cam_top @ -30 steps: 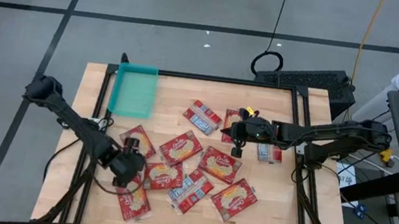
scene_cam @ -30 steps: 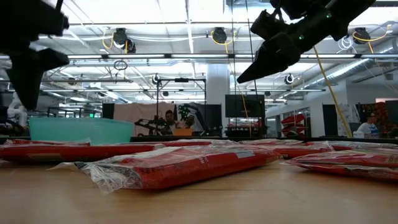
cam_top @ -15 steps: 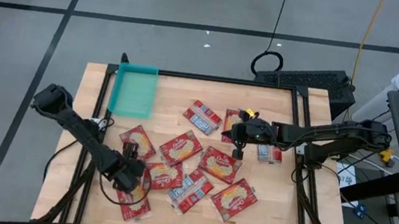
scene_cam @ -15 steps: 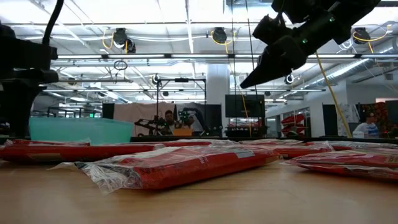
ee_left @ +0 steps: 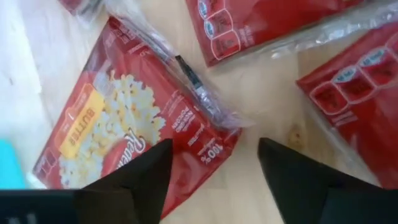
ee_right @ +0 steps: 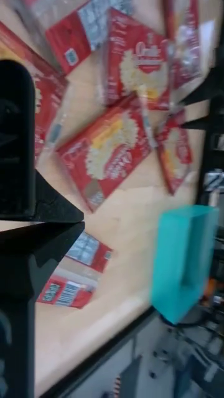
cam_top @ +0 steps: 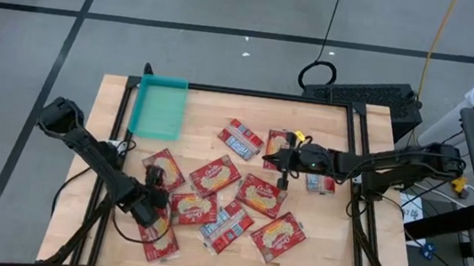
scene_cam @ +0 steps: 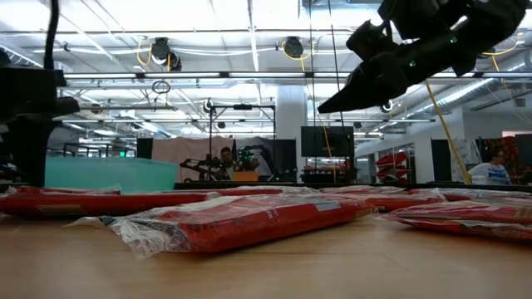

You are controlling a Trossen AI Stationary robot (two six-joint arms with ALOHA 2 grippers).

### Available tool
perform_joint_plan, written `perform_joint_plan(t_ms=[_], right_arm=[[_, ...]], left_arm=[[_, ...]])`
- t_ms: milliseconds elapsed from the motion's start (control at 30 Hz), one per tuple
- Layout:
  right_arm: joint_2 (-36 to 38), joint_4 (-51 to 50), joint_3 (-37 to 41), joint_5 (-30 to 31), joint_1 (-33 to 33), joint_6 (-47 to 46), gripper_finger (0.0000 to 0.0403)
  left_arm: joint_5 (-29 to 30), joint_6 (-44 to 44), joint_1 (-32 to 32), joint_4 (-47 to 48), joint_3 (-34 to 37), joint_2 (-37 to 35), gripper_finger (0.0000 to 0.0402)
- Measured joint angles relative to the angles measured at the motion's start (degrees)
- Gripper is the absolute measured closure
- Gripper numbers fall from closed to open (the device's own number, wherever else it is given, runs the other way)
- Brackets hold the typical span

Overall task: Sort popcorn bags into baskets
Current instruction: Put the popcorn bag into the blue bin

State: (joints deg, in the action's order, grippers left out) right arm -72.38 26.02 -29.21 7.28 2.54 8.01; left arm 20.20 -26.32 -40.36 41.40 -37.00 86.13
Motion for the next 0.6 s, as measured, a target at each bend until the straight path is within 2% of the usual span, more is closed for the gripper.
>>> perform_joint_plan(t_ms=[100,333,433,600], right_arm=[[0.0,4.1,1.7,0.0,0.0,-0.2,0.0403],[0.0,6.7,2.1,0.2,0.0,-3.0,0.0403],[0.0,9.6,2.1,0.3,0.0,-4.8,0.0403],[-1.5,14.6,2.1,3.7,-0.5,-6.6,0.0403]], left_arm=[[2.3,1.2,-0.1,-0.9,0.5,0.0,0.0211],[9.3,5.7,1.8,-2.6,1.2,0.0,0.0377],[11.0,5.4,3.4,-4.1,1.1,-0.1,0.0389],[14.4,11.1,7.2,-5.2,-1.8,-0.2,0.0394]])
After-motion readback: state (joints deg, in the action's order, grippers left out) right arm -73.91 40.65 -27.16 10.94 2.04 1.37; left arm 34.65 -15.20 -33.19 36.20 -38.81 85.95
